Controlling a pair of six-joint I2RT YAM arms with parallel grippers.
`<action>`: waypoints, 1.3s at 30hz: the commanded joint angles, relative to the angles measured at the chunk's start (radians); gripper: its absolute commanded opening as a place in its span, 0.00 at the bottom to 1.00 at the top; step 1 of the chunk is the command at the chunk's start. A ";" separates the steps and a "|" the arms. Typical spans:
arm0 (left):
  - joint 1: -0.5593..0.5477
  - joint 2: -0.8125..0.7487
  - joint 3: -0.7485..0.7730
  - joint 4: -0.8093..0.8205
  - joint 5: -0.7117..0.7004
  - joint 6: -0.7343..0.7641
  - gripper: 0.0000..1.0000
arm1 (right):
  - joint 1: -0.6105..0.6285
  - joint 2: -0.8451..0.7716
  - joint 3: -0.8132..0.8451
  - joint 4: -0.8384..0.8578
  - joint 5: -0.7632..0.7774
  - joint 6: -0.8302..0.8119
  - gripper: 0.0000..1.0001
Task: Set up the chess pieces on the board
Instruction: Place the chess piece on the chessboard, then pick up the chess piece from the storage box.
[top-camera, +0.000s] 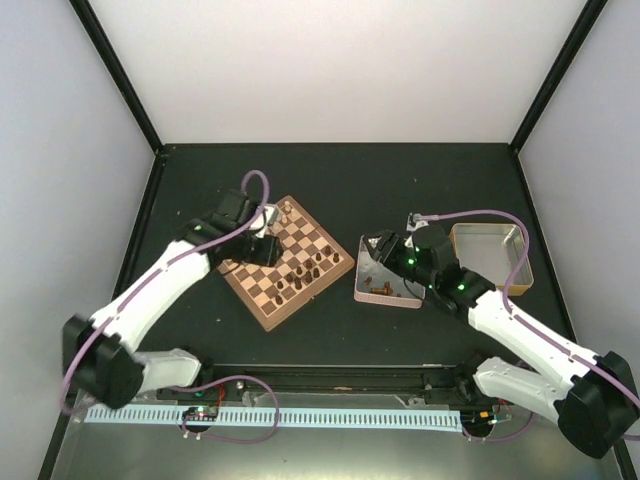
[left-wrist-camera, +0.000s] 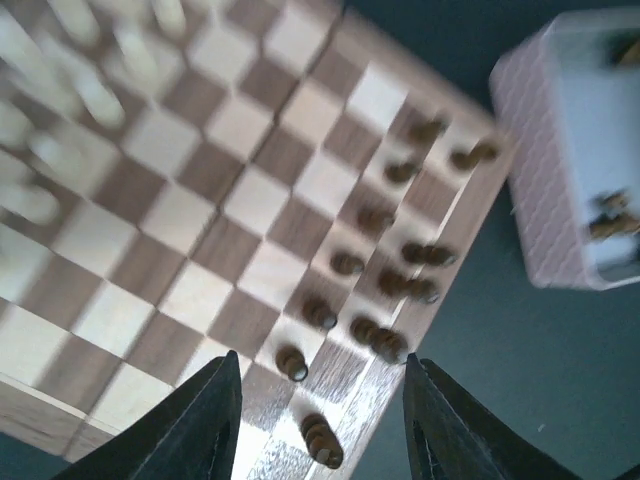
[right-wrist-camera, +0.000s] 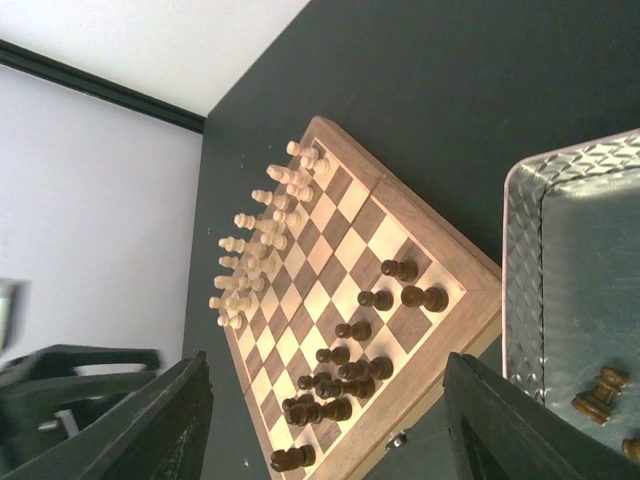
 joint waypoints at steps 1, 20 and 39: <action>0.008 -0.246 0.001 0.167 -0.119 -0.056 0.48 | -0.006 -0.040 -0.007 -0.019 0.070 -0.029 0.65; 0.006 -0.861 -0.295 0.471 -0.245 0.027 0.63 | -0.017 -0.049 0.006 -0.158 0.332 -0.211 0.68; 0.008 -1.033 -0.382 0.488 -0.249 0.034 0.67 | -0.138 0.521 0.286 -0.328 0.382 -0.494 0.49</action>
